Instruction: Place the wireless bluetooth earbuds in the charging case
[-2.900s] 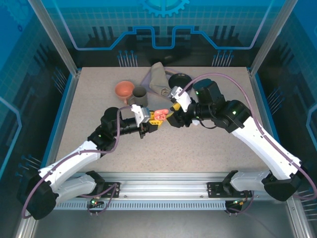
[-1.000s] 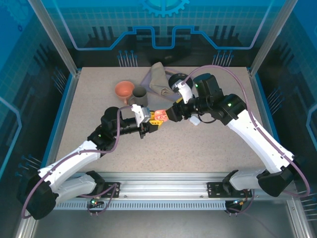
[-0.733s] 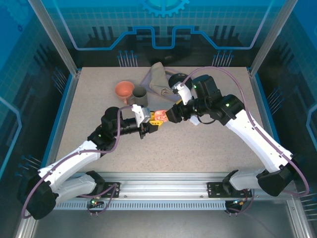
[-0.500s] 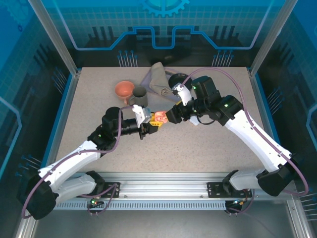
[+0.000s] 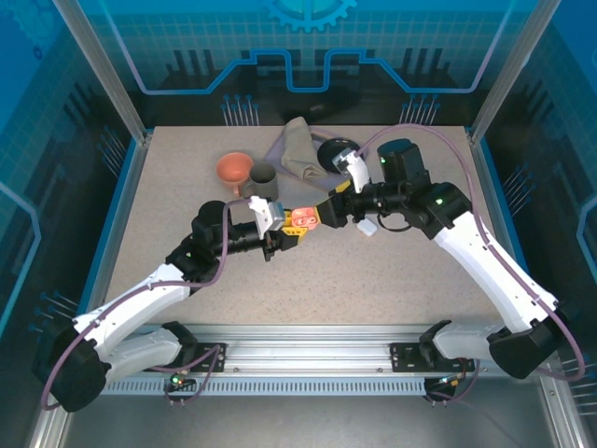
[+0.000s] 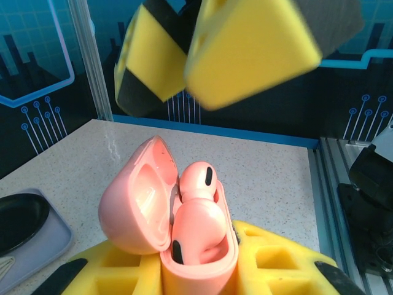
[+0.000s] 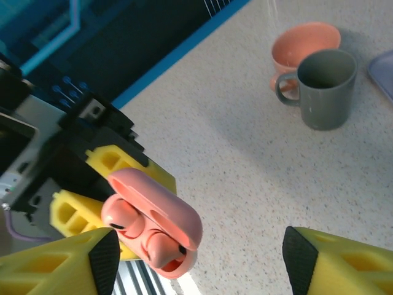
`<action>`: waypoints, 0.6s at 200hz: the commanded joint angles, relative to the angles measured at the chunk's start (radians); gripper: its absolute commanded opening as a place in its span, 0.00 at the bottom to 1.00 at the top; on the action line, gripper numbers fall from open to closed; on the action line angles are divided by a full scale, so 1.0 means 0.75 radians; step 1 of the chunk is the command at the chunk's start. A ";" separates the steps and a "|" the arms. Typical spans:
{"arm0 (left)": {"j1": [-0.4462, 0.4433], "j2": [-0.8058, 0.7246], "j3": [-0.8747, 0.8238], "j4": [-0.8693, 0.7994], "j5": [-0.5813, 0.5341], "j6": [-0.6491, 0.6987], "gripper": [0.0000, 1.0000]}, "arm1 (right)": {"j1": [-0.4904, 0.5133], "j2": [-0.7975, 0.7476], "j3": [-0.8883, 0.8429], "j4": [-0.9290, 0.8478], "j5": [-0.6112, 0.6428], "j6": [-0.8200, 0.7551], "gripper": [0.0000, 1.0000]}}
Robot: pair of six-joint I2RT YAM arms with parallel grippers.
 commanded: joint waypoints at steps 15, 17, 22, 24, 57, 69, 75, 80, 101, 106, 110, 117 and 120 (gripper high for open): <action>-0.014 -0.005 0.038 0.068 0.030 -0.025 0.00 | -0.102 -0.062 -0.114 0.253 -0.302 0.136 0.86; -0.013 -0.004 0.040 0.068 0.032 -0.026 0.00 | -0.106 -0.061 -0.119 0.263 -0.312 0.143 0.87; -0.014 -0.004 0.040 0.071 0.034 -0.027 0.00 | -0.113 -0.055 -0.124 0.282 -0.345 0.153 0.88; -0.014 -0.004 0.040 0.070 0.035 -0.028 0.00 | -0.115 -0.052 -0.128 0.287 -0.356 0.157 0.89; -0.012 -0.010 0.041 0.084 0.054 -0.039 0.00 | -0.116 0.045 -0.079 0.248 -0.491 0.136 0.88; -0.014 -0.010 0.040 0.087 0.055 -0.039 0.00 | -0.111 0.083 -0.047 0.214 -0.531 0.113 0.86; -0.015 -0.010 0.038 0.088 0.056 -0.041 0.00 | -0.106 0.099 -0.039 0.201 -0.544 0.107 0.86; -0.015 -0.009 0.037 0.091 0.057 -0.042 0.00 | -0.101 0.109 -0.028 0.188 -0.551 0.098 0.86; -0.015 -0.008 0.037 0.093 0.054 -0.043 0.00 | -0.082 0.149 -0.003 0.149 -0.593 0.073 0.83; -0.016 -0.008 0.037 0.093 0.052 -0.045 0.00 | -0.078 0.157 0.000 0.145 -0.604 0.072 0.82; -0.016 -0.008 0.037 0.093 0.051 -0.044 0.00 | -0.074 0.160 0.000 0.146 -0.612 0.071 0.81; -0.014 -0.008 0.036 0.093 0.049 -0.043 0.00 | -0.068 0.162 0.000 0.145 -0.623 0.069 0.80; -0.015 -0.008 0.036 0.092 0.049 -0.045 0.00 | -0.066 0.165 0.000 0.143 -0.627 0.067 0.79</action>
